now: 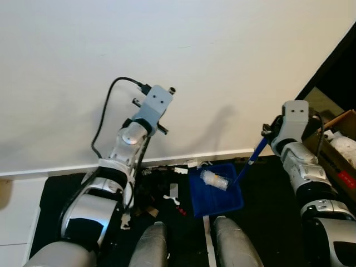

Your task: Sweep floor

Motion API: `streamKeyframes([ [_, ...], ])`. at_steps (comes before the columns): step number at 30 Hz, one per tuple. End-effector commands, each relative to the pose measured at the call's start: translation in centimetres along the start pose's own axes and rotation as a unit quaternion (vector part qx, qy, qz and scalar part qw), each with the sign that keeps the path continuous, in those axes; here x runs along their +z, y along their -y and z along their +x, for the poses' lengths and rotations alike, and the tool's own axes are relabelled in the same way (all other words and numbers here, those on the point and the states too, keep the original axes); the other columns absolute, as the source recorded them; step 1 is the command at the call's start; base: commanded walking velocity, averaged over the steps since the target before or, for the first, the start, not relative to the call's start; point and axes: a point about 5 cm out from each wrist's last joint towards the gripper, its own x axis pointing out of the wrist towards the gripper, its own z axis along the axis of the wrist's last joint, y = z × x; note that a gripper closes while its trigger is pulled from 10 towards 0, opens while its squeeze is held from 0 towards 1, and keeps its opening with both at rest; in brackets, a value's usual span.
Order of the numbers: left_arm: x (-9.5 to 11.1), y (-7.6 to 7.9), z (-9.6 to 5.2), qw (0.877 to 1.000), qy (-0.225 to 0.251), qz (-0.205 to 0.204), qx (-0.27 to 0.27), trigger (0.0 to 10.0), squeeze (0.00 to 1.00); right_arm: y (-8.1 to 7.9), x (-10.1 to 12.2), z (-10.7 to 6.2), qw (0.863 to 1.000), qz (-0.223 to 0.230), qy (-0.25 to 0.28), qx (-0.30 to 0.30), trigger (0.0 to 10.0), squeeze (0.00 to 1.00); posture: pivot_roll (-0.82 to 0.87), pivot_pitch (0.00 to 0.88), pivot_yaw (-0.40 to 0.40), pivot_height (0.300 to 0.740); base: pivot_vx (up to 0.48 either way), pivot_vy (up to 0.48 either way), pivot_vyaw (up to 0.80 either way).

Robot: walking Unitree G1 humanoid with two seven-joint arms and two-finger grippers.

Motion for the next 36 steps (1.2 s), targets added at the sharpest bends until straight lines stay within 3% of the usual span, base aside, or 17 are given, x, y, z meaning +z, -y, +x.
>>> streamKeyframes([
  [1, 0.9, 1.0, 0.6, 1.0, 0.022, -0.011, -0.008, 10.0, 0.0, -1.9, -1.3, 0.0, 0.999, 0.017, -0.019, 0.032, 10.0, 0.0, -0.01, 0.134, 0.007, 0.74, 0.0, 0.0, 0.0],
  [6, 1.4, 2.5, 1.2, 0.998, 0.03, -0.056, -0.013, 10.0, 0.0, -3.2, -1.6, 0.1, 0.998, 0.035, -0.018, 0.046, 10.0, 0.0, -0.01, 0.127, 0.005, 0.74, 0.0, 0.0, 0.0],
  [8, 2.4, 3.1, 1.8, 0.993, 0.045, -0.107, -0.01, 10.0, 0.0, -4.2, -2.0, 0.1, 0.997, 0.053, -0.021, 0.061, 10.0, 0.0, -0.01, 0.125, 0.005, 0.74, 0.0, 0.0, 0.0],
  [11, 3.1, 3.5, 2.1, 0.99, 0.054, -0.127, -0.012, 10.0, 0.0, -4.8, -2.3, 0.1, 0.995, 0.059, -0.023, 0.072, 10.0, 0.0, -0.01, 0.121, 0.004, 0.74, 0.0, 0.0, 0.0],
  [17, 6.3, 5.4, 3.5, 0.975, 0.094, -0.2, -0.034, 10.0, 0.0, -7.1, -2.8, -0.1, 0.991, 0.075, -0.031, 0.106, 10.0, 0.0, -0.01, 0.11, 0.01, 0.74, 0.0, 0.0, 0.0],
  [20, 7.1, 5.8, 3.7, 0.97, 0.105, -0.214, -0.04, 10.0, 0.0, -7.3, -2.8, -0.1, 0.99, 0.081, -0.03, 0.107, 10.0, 0.0, -0.01, 0.108, 0.012, 0.74, 0.0, 0.0, 0.0],
  [22, 9.7, 6.1, 4.2, 0.956, 0.148, -0.245, -0.058, 10.0, 0.0, -7.3, -2.6, -0.1, 0.99, 0.086, -0.028, 0.106, 10.0, 0.0, -0.01, 0.106, 0.014, 0.74, 0.0, 0.0, 0.0],
  [26, 12.2, 4.9, 4.3, 0.945, 0.195, -0.254, -0.067, 10.0, 0.0, -6.8, -2.5, 0.0, 0.991, 0.087, -0.026, 0.102, 10.0, 0.0, -0.01, 0.103, 0.016, 0.74, 0.0, 0.0, 0.0],
  [29, 13.6, 3.3, 4.0, 0.941, 0.223, -0.246, -0.07, 10.0, 0.0, -6.6, -2.4, 0.0, 0.991, 0.086, -0.025, 0.1, 10.0, 0.0, 0.0, 0.102, 0.018, 0.74, 0.0, 0.0, 0.0],
  [31, 14.2, 0.8, 3.5, 0.951, 0.232, -0.193, -0.074, 10.0, 0.0, -6.4, -2.4, -0.1, 0.991, 0.086, -0.024, 0.099, 10.0, 0.0, 0.0, 0.098, 0.02, 0.74, 0.0, 0.0, 0.0],
  [32, 13.9, -0.7, 3.1, 0.962, 0.221, -0.14, -0.078, 10.0, 0.0, -6.2, -2.4, -0.1, 0.991, 0.086, -0.023, 0.098, 10.0, 0.0, 0.0, 0.099, 0.021, 0.74, 0.0, 0.0, 0.0],
  [33, 13.9, -0.7, 3.1, 0.962, 0.221, -0.14, -0.078, 10.0, 0.0, -6.2, -2.4, -0.1, 0.991, 0.086, -0.023, 0.098, 10.0, 0.0, 0.0, 0.099, 0.021, 0.74, 0.0, 0.0, 0.0],
  [34, 13.3, -2.0, 2.7, 0.971, 0.206, -0.088, -0.08, 10.0, 0.0, -6.2, -2.4, -0.1, 0.991, 0.086, -0.023, 0.097, 10.0, 0.0, 0.01, 0.098, 0.02, 0.74, 0.0, 0.0, 0.0],
  [35, 13.3, -2.0, 2.7, 0.971, 0.206, -0.088, -0.08, 10.0, 0.0, -6.2, -2.4, -0.1, 0.991, 0.086, -0.023, 0.097, 10.0, 0.0, 0.01, 0.098, 0.02, 0.74, 0.0, 0.0, 0.0],
  [36, 11.1, -4.3, 1.6, 0.985, 0.155, 0.019, -0.078, 10.0, 0.0, -6.0, -2.5, -0.1, 0.991, 0.088, -0.024, 0.098, 10.0, 0.0, 0.01, 0.099, 0.017, 0.74, 0.0, 0.0, 0.0],
])
